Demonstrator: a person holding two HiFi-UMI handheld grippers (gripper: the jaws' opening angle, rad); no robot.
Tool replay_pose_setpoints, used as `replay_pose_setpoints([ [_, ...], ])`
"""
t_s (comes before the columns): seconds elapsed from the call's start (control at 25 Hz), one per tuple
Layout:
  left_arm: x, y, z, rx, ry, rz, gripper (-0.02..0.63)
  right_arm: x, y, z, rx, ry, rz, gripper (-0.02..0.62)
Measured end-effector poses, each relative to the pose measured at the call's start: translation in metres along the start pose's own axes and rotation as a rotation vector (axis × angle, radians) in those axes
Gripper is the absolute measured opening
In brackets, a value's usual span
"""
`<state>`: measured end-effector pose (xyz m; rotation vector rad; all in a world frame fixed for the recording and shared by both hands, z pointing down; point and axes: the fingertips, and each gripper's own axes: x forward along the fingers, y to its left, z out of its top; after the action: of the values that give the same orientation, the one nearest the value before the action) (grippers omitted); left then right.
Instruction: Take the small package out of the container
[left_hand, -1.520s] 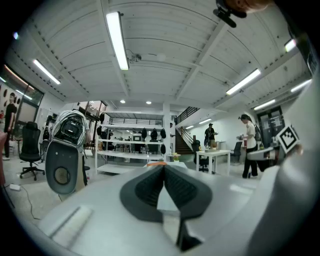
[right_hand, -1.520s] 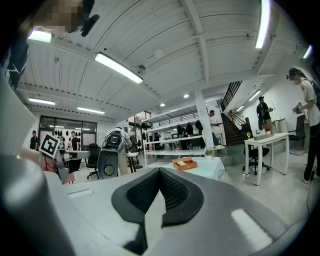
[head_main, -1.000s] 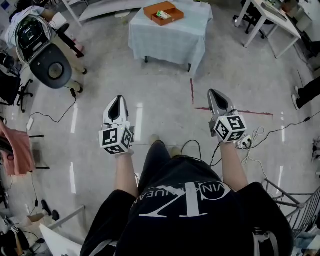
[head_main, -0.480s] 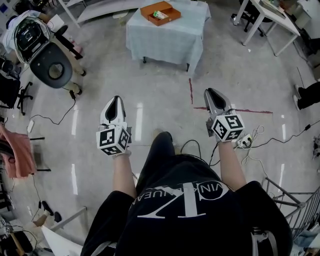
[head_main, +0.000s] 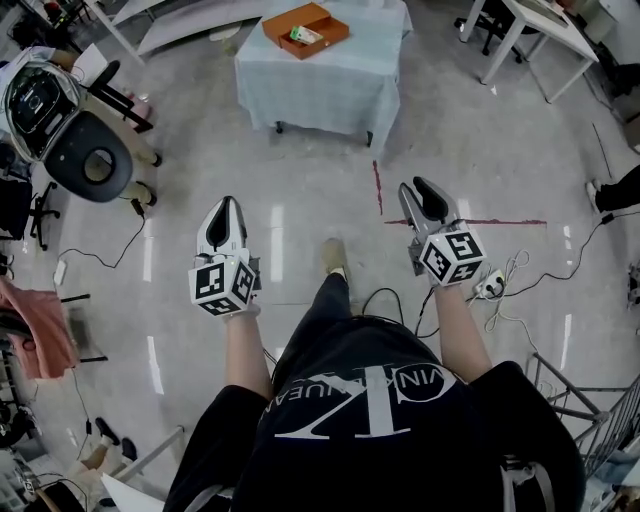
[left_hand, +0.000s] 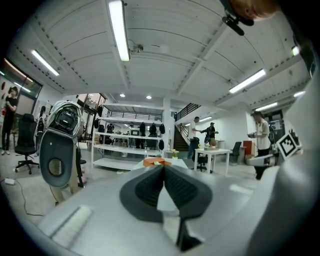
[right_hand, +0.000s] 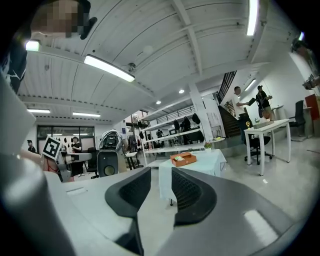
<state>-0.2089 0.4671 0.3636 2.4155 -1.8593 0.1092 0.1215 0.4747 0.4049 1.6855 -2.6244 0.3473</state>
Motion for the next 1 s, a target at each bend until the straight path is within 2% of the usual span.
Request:
replay_pose_setpoints([
  [0.24, 0.078, 0.002, 0.003, -0.033, 0.022, -0.029, 0.000, 0.053, -0.039, 0.019, -0.014, 0.017, -0.014, 0.120],
  [0.4, 0.131, 0.005, 0.013, -0.024, 0.025, -0.058, 0.000, 0.093, -0.063, 0.032, -0.006, 0.020, -0.028, 0.120],
  [0.84, 0.243, 0.059, 0.023, -0.046, 0.041, -0.043, 0.000, 0.206, -0.091, 0.043, -0.003, 0.067, -0.025, 0.120],
  [1.0, 0.276, 0.070, 0.019, -0.050, 0.051, -0.062, 0.000, 0.240, -0.099, 0.045, -0.001, 0.072, -0.030, 0.120],
])
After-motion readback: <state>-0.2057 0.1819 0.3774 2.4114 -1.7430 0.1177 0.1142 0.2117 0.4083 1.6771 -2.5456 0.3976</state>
